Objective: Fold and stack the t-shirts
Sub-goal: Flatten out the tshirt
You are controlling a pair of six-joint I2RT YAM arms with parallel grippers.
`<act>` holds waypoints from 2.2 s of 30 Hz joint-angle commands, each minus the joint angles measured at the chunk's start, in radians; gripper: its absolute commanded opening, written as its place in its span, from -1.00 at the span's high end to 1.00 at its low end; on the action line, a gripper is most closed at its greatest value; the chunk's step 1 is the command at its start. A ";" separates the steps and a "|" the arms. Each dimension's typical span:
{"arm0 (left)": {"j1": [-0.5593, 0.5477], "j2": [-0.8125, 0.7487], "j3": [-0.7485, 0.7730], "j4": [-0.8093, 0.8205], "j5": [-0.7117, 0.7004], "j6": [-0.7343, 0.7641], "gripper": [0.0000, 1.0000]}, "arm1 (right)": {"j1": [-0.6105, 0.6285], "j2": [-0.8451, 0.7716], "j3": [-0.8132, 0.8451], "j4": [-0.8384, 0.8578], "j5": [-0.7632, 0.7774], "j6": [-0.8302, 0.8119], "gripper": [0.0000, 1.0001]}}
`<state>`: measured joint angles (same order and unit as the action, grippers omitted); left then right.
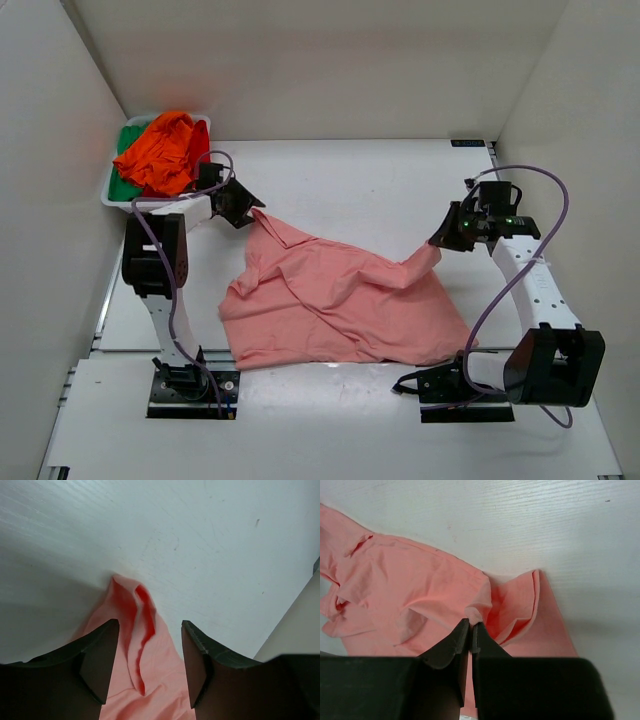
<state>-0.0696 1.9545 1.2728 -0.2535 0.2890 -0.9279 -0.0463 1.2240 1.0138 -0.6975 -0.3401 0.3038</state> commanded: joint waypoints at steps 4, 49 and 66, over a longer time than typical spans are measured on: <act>0.007 0.061 0.076 0.019 0.019 -0.035 -0.29 | -0.009 0.017 0.057 0.055 -0.025 -0.012 1.00; 0.057 -0.649 0.728 -0.189 0.105 -0.026 1.00 | -0.182 -0.372 0.517 0.240 -0.331 0.105 1.00; 0.014 -0.727 0.804 -0.389 -0.109 0.044 1.00 | -0.182 -0.318 0.688 0.101 -0.214 0.017 1.00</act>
<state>-0.0517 1.2041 2.1109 -0.5270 0.3069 -0.9283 -0.2298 0.8211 1.7409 -0.5457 -0.6010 0.3634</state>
